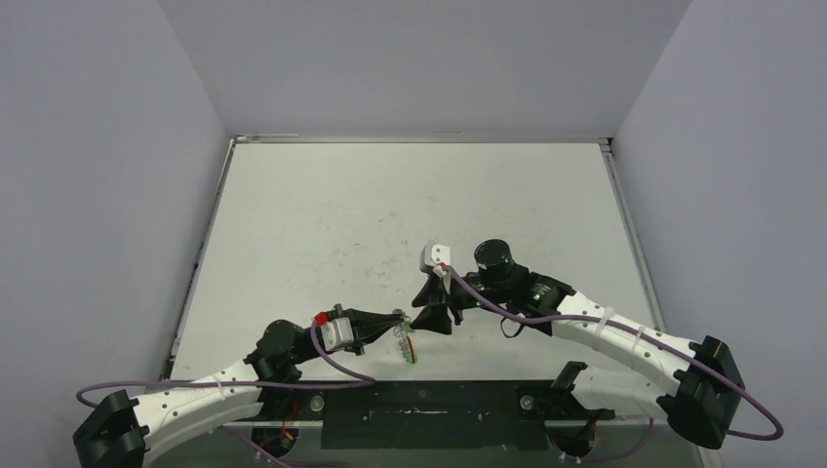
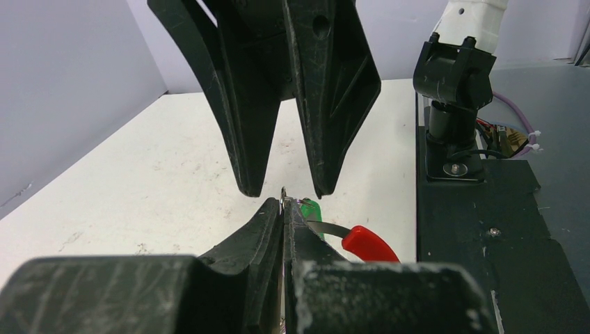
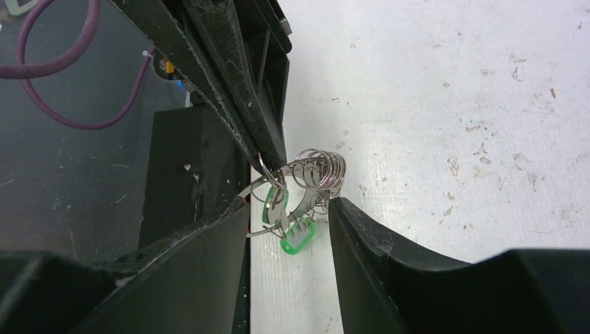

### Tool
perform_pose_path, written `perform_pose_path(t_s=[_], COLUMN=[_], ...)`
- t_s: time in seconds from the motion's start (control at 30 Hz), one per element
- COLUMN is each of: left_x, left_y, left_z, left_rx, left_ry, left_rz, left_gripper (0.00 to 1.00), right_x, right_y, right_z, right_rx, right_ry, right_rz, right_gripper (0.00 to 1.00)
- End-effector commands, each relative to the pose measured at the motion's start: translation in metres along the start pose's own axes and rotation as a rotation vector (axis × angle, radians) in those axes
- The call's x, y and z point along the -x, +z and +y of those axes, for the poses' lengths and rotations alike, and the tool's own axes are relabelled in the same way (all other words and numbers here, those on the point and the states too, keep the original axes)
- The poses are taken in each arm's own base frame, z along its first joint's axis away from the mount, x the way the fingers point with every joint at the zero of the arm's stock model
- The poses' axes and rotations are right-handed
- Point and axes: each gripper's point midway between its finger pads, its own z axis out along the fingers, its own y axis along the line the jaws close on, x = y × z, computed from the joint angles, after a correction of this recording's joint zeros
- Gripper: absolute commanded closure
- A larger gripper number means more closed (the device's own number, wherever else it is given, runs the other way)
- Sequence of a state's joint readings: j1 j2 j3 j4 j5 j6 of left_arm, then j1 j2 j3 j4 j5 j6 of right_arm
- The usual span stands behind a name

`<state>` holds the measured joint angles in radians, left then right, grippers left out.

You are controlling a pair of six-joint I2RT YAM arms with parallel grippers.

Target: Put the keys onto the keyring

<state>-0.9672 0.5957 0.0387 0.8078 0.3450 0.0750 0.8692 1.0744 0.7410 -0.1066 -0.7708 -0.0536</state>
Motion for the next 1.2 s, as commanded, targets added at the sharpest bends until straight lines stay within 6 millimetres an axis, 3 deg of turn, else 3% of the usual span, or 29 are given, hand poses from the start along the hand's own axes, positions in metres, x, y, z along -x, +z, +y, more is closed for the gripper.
perform_pose_path(t_s=[0.0,0.17,0.5,0.97,1.17], left_x=[0.024,0.024,0.024,0.025,0.025], left_y=[0.005,0.005,0.005,0.006,0.005], left_z=[0.002,0.002,0.003,0.004,0.004], left_rx=[-0.002,-0.002,0.003,0.010,0.009], left_ry=[0.030,0.028,0.028,0.028,0.025], left_rz=[-0.074,-0.075,-0.074,-0.080,-0.082], left_gripper=[1.00,1.00,1.00,1.00,1.00], right_x=[0.010,0.007,-0.010,-0.035,-0.022], right_y=[0.010,0.017,0.021,0.029,0.016], right_z=[-0.001,-0.001,-0.002,-0.002,-0.006], right_rx=[0.031,0.050,0.057,0.027,-0.044], right_ry=[0.003,0.013,0.042,0.030,-0.012], right_rz=[-0.045,-0.042,0.005,0.107,0.061], right_gripper=[0.53,0.59,1.00,1.00,0.68])
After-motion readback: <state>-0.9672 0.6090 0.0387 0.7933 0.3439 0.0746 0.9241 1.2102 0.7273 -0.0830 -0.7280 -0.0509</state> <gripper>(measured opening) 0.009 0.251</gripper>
